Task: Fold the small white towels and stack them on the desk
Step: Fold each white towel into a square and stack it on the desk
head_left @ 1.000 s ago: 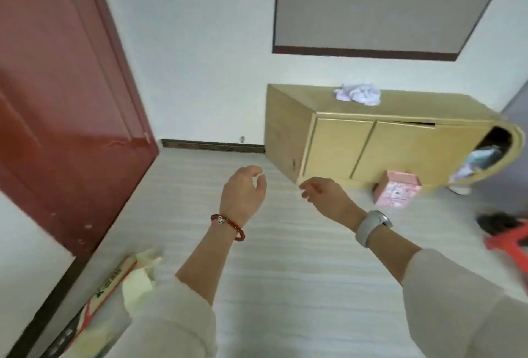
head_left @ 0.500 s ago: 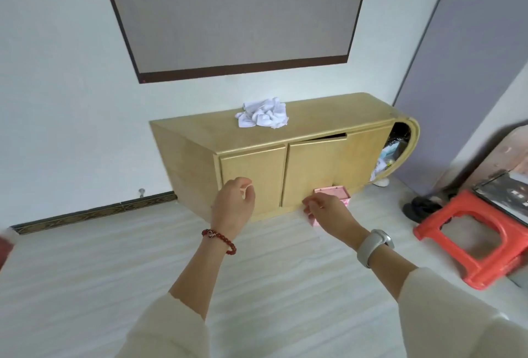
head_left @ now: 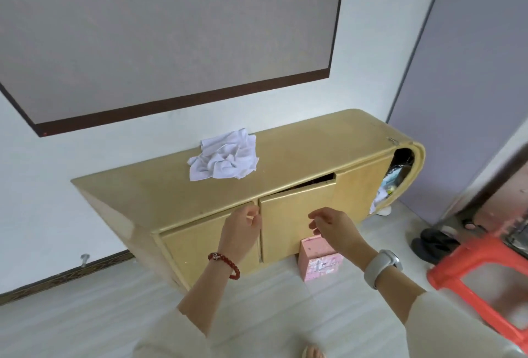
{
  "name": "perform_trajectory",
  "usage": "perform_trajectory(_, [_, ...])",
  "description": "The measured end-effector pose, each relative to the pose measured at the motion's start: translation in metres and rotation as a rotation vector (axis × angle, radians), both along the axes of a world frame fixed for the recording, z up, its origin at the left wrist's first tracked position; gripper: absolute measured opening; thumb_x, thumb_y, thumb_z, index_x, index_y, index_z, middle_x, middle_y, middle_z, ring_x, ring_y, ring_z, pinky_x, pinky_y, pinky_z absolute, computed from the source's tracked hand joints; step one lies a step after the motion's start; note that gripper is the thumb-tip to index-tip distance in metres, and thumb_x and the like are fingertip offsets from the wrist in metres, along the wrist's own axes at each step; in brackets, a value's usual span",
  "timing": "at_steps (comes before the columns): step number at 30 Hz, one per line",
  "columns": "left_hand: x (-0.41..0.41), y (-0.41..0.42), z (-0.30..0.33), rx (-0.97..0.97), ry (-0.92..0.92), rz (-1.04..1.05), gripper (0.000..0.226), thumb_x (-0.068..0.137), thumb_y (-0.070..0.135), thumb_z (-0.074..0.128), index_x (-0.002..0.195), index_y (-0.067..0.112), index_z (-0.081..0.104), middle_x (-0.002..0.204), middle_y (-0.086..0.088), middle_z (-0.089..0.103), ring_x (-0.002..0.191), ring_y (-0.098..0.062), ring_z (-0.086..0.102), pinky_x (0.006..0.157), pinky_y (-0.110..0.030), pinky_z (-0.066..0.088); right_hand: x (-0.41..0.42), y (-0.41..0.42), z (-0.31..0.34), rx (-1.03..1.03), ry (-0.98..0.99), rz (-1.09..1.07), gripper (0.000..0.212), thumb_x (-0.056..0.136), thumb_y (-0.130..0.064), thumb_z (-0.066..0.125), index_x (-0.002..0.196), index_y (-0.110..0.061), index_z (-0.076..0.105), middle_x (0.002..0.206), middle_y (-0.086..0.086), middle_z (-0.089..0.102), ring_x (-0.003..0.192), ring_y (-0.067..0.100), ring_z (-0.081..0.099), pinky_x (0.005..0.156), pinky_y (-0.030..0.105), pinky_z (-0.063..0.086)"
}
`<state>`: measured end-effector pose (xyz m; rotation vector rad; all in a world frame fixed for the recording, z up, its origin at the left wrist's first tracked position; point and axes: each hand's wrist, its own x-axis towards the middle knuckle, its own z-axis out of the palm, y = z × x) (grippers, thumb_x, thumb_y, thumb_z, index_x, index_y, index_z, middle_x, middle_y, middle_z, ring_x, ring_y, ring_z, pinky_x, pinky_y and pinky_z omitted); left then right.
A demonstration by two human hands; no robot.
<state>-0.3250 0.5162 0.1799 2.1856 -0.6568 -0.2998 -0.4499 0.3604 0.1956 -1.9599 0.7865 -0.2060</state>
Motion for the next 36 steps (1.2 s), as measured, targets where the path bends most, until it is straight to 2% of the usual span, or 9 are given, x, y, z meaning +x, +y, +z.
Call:
perform_trajectory(5, [0.075,-0.063,-0.035,0.126,0.04,0.12,0.022,0.09,0.012,0.049,0.11,0.013,0.059,0.11,-0.005,0.063,0.088,-0.014,0.058,0.08,-0.022,0.042,0.085,-0.081,-0.02,0.023,0.065,0.097,0.022,0.091,-0.005,0.041,0.095,-0.012,0.062,0.076,-0.001,0.063,0.066,0.014,0.057,0.059,0.016,0.043])
perform_trajectory(12, [0.169,-0.118,-0.074,0.342,-0.02,0.135,0.036,0.091,0.009,0.044,0.125,0.013,0.051,0.126,-0.005,0.049,0.111,-0.022,0.051,0.091,-0.028,0.039,0.189,-0.139,-0.057,0.073,0.153,0.231,0.022,0.09,-0.004,0.042,0.093,-0.012,0.062,0.073,-0.003,0.063,0.064,0.011,0.057,0.061,0.016,0.042])
perform_trajectory(18, [0.27,-0.164,-0.108,0.722,-0.196,0.05,0.051,0.087,0.0,0.041,0.135,0.016,0.037,0.133,-0.009,0.037,0.117,-0.026,0.041,0.09,-0.031,0.044,0.266,-0.193,-0.084,0.085,0.205,0.231,0.022,0.089,-0.002,0.042,0.088,-0.015,0.059,0.069,-0.003,0.062,0.065,0.017,0.059,0.065,0.026,0.047])
perform_trajectory(20, [0.302,-0.176,-0.119,0.788,-0.308,-0.006,0.053,0.076,0.0,0.058,0.127,0.013,0.048,0.126,-0.012,0.045,0.108,-0.029,0.048,0.08,-0.035,0.047,0.293,-0.208,-0.092,0.076,0.232,0.226,0.023,0.089,-0.002,0.042,0.087,-0.017,0.059,0.071,-0.001,0.063,0.063,0.015,0.058,0.059,0.021,0.043])
perform_trajectory(24, [0.352,-0.189,-0.134,0.897,-0.485,-0.15,0.045,0.028,0.002,0.085,0.069,0.013,0.068,0.075,-0.006,0.062,0.066,-0.025,0.059,0.053,-0.032,0.048,0.337,-0.227,-0.106,0.089,0.274,0.234,0.024,0.088,-0.002,0.041,0.087,-0.017,0.06,0.072,0.0,0.063,0.059,0.011,0.057,0.06,0.018,0.042])
perform_trajectory(26, [0.368,-0.195,-0.13,0.862,-0.427,-0.244,0.028,0.052,0.015,0.085,0.077,0.016,0.072,0.078,-0.001,0.064,0.078,-0.023,0.059,0.066,-0.032,0.048,0.353,-0.234,-0.11,0.105,0.286,0.244,0.024,0.088,-0.002,0.041,0.088,-0.016,0.061,0.071,-0.001,0.063,0.061,0.013,0.058,0.062,0.02,0.043])
perform_trajectory(29, [0.385,-0.202,-0.119,0.616,-0.234,-0.231,0.025,0.09,0.031,0.054,0.107,0.017,0.069,0.103,0.001,0.064,0.105,-0.02,0.048,0.089,-0.029,0.037,0.375,-0.238,-0.111,0.124,0.292,0.262,0.024,0.089,-0.003,0.042,0.095,-0.011,0.063,0.073,-0.002,0.063,0.066,0.016,0.058,0.068,0.027,0.046])
perform_trajectory(32, [0.394,-0.215,-0.086,0.363,-0.124,-0.076,0.03,0.092,0.034,0.051,0.094,0.01,0.069,0.09,-0.001,0.064,0.092,-0.016,0.046,0.081,-0.024,0.037,0.399,-0.238,-0.105,0.089,0.25,0.332,0.024,0.09,-0.01,0.049,0.11,-0.017,0.059,0.094,-0.001,0.063,0.081,0.013,0.056,0.074,0.023,0.042])
perform_trajectory(36, [0.403,-0.24,-0.031,0.08,-0.007,0.071,0.031,0.086,0.025,0.061,0.058,0.011,0.056,0.063,-0.006,0.056,0.06,-0.009,0.045,0.06,-0.018,0.034,0.43,-0.228,-0.082,0.118,0.105,0.505,0.055,0.087,-0.027,0.06,0.136,-0.03,0.035,0.12,-0.013,0.044,0.109,0.006,0.046,0.09,0.022,0.04])
